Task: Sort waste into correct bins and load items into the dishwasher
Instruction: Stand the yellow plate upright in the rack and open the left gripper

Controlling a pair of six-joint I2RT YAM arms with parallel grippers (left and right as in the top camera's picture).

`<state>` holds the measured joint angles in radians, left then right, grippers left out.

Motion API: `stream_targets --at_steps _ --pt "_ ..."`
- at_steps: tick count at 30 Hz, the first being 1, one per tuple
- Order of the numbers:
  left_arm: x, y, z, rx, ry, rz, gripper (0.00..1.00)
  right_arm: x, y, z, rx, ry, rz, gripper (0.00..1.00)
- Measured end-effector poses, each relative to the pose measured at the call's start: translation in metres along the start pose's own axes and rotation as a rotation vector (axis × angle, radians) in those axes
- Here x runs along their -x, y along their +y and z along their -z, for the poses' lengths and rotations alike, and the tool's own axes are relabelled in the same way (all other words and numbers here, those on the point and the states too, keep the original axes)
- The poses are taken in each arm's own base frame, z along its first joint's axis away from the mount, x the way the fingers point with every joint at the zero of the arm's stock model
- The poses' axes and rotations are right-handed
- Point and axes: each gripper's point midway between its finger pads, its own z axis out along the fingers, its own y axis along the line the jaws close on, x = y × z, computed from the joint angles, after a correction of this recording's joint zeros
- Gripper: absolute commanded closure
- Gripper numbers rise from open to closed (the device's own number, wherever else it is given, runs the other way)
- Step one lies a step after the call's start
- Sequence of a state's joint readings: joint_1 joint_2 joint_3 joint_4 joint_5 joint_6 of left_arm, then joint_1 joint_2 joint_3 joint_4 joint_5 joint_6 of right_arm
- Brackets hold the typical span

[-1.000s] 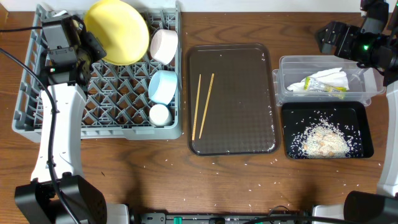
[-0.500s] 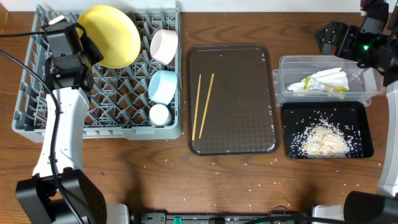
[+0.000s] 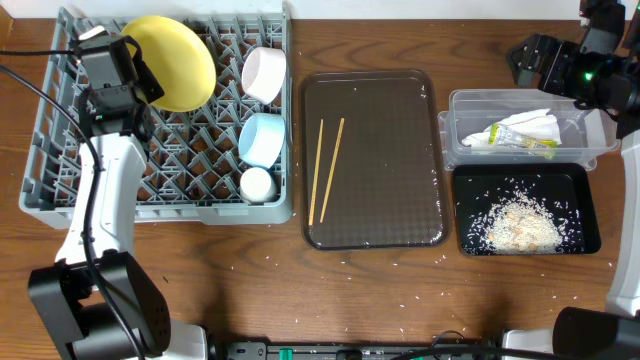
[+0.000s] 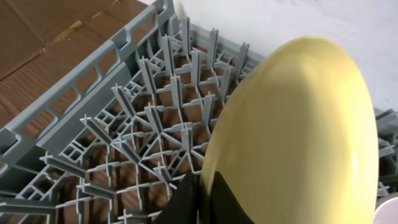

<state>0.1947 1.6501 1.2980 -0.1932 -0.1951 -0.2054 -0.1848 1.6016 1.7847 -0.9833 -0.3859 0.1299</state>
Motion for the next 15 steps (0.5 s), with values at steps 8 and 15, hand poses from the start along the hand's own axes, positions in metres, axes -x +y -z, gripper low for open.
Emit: stream_targets --at_steps 8,15 --pt "-0.01 -0.008 -0.002 0.017 0.002 -0.052 0.93 0.0 0.0 0.0 0.0 0.0 0.0 0.01" --pt "-0.027 -0.023 -0.007 0.049 0.019 -0.131 0.93 0.0 0.0 0.0 0.0 0.0 0.0 0.01"
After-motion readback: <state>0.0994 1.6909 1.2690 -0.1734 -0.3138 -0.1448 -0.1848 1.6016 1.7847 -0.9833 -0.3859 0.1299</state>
